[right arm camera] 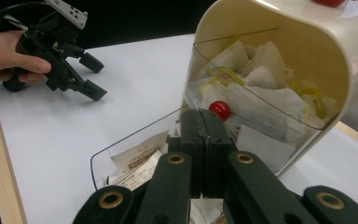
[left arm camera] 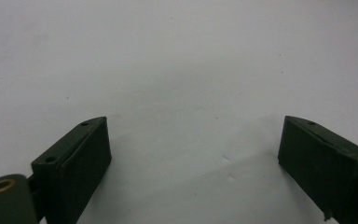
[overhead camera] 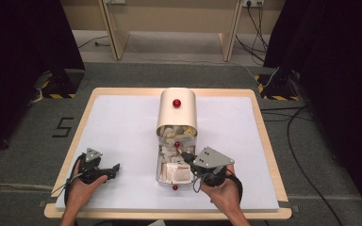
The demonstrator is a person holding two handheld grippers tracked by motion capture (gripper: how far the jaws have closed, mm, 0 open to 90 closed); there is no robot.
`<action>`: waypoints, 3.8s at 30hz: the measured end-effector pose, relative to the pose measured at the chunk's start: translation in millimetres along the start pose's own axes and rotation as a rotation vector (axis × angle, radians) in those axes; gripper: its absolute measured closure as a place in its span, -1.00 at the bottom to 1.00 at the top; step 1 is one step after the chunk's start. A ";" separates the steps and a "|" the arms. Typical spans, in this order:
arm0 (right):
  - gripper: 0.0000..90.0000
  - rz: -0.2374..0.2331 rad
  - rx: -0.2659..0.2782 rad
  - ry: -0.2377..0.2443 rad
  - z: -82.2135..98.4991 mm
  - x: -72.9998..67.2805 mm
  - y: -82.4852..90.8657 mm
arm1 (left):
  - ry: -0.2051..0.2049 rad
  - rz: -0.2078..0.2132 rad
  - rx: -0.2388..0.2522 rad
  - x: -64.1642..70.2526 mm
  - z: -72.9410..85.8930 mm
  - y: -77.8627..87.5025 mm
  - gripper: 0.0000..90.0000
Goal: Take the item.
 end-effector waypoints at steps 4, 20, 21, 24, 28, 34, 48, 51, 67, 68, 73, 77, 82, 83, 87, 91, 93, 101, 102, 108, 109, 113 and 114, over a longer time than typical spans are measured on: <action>1.00 0.004 0.014 -0.022 0.8 5.5 8.9 | 0.000 0.000 0.000 0.0 0.0 0.0 -0.81; 1.00 0.100 0.000 -0.100 21.4 48.1 31.7 | 0.001 0.001 0.001 0.0 0.0 0.0 -0.81; 1.00 0.105 -0.004 -0.101 24.2 50.7 31.0 | 0.001 0.001 0.000 0.0 0.0 0.1 -0.81; 1.00 0.127 -0.026 -0.115 33.8 60.5 28.1 | 0.001 0.001 0.001 0.0 0.0 0.0 -0.81; 1.00 0.142 -0.038 -0.127 39.5 68.1 27.4 | 0.001 0.001 0.001 0.0 0.0 0.0 -0.81; 1.00 0.173 -0.053 -0.145 48.5 81.8 28.0 | 0.000 0.001 0.001 0.0 0.0 0.0 -0.81; 1.00 0.235 -0.086 -0.184 70.9 110.1 27.5 | -0.002 0.000 -0.002 -0.2 0.1 0.1 -0.81; 1.00 0.253 -0.092 -0.200 76.7 118.0 28.2 | -0.002 0.000 -0.001 -0.2 0.1 0.1 -0.81; 1.00 0.324 -0.134 -0.255 106.5 148.9 30.1 | -0.002 0.000 -0.002 -0.2 0.1 0.1 -0.81; 1.00 0.324 -0.134 -0.255 106.5 148.9 30.1 | -0.002 0.000 -0.002 -0.2 0.1 0.1 -0.81; 1.00 0.332 -0.138 -0.264 110.3 152.8 29.1 | -0.003 0.000 -0.002 -0.2 0.1 0.1 -0.81; 1.00 0.333 -0.143 -0.264 112.9 154.4 27.2 | -0.003 0.000 -0.002 -0.2 0.2 0.1 -0.81; 1.00 0.335 -0.150 -0.267 116.4 156.2 25.0 | -0.003 0.000 -0.002 -0.2 0.1 0.1 -0.81; 1.00 0.337 -0.154 -0.270 118.2 157.5 24.0 | -0.003 0.000 -0.002 -0.2 0.1 0.1 -0.81; 1.00 0.339 -0.157 -0.274 120.6 158.5 22.1 | -0.002 0.000 -0.002 -0.2 0.1 0.1 -0.81; 1.00 0.341 -0.173 -0.270 125.0 159.5 16.2 | -0.003 0.000 -0.002 -0.2 0.1 0.1 -0.81; 1.00 0.340 -0.178 -0.270 126.5 159.5 12.9 | -0.003 0.000 -0.002 -0.2 0.1 0.1 -0.81; 1.00 0.331 -0.199 -0.269 132.5 158.0 2.4 | -0.003 0.000 -0.002 -0.2 0.1 0.1 -0.81; 1.00 0.329 -0.207 -0.267 134.3 157.8 -0.8 | -0.003 0.000 -0.002 -0.2 0.1 0.1 -0.81; 0.99 0.326 -0.230 -0.267 140.5 157.9 -7.3 | -0.003 0.000 -0.002 -0.2 0.2 0.1 -0.81; 0.99 0.327 -0.234 -0.267 141.7 158.2 -8.1 | -0.003 0.000 -0.003 -0.2 0.2 0.1 -0.81; 0.99 0.330 -0.260 -0.267 150.4 159.5 -12.4 | -0.003 0.000 -0.002 -0.2 0.2 0.1 -0.81; 0.99 0.326 -0.259 -0.269 150.7 159.5 -13.1 | -0.003 0.000 -0.002 -0.1 0.2 0.1 -0.81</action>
Point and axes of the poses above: each handheld gripper's, and its own axes: y roughly backward along the jaws, z roughly out of its underside, x roughly to its right, the point moved 8 cm from there along -y, roughly forward along the jaws, and after that the axes turned 7 degrees about z, right-handed, at the moved point
